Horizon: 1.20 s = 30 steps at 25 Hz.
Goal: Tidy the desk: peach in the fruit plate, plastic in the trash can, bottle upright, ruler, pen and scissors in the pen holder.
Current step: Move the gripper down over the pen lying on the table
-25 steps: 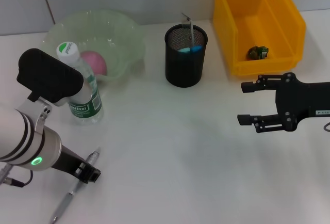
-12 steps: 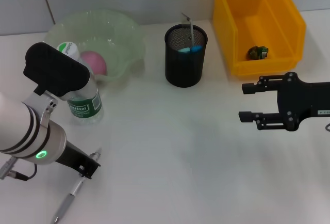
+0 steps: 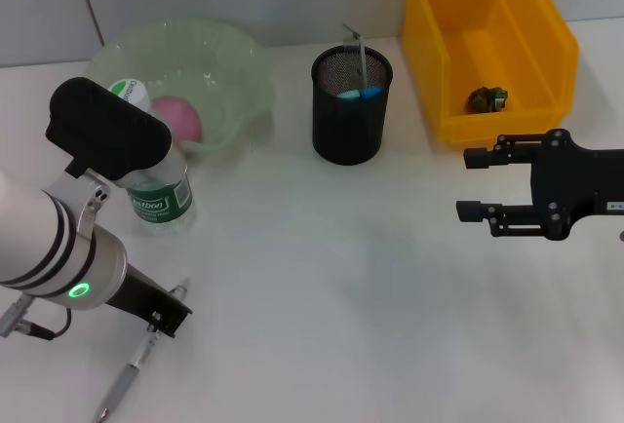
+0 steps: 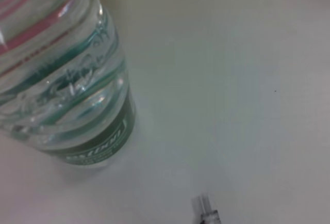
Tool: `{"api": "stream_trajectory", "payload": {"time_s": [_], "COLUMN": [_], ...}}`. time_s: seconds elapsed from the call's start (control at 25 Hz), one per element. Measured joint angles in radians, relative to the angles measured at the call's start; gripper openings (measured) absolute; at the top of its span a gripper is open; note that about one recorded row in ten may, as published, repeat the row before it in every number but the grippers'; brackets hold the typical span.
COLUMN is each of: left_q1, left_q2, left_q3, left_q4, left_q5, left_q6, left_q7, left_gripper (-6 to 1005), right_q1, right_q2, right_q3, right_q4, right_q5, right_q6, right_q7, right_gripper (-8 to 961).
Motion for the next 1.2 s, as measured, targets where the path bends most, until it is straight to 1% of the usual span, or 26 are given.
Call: {"api": "stream_trajectory", "payload": {"time_s": [0.48,0.8,1.12,1.2], "left_q1": [-0.002,-0.002,-0.008,-0.012], "left_q2": [-0.003,-0.003,-0.003,-0.003], "left_q3": [0.008,0.004,-0.019,-0.024], "left_q4": [0.012,0.015,-0.005,-0.011], "left_q5": [0.017,0.019,0.021,0.021], "left_q6": [0.03,0.046,0.047,0.046], "left_q7": [-0.005,-0.005,-0.006,-0.006], "left_gripper": [88,290,492,491], "right_q1": [-0.003,0.003,0.004,0.004], "right_q2": [-0.002,-0.005,-0.005,-0.005], "right_q3": [0.0,0.0,0.0,0.0], "right_q4": [0.0,-0.003,-0.002,-0.002], "right_q5": [0.002,0.002,0.002,0.002], "right_q6": [0.002,0.001,0.001,0.003], "right_q7": [0.001,0.009,0.009,0.008], "right_gripper": [656,657,658,659]}}
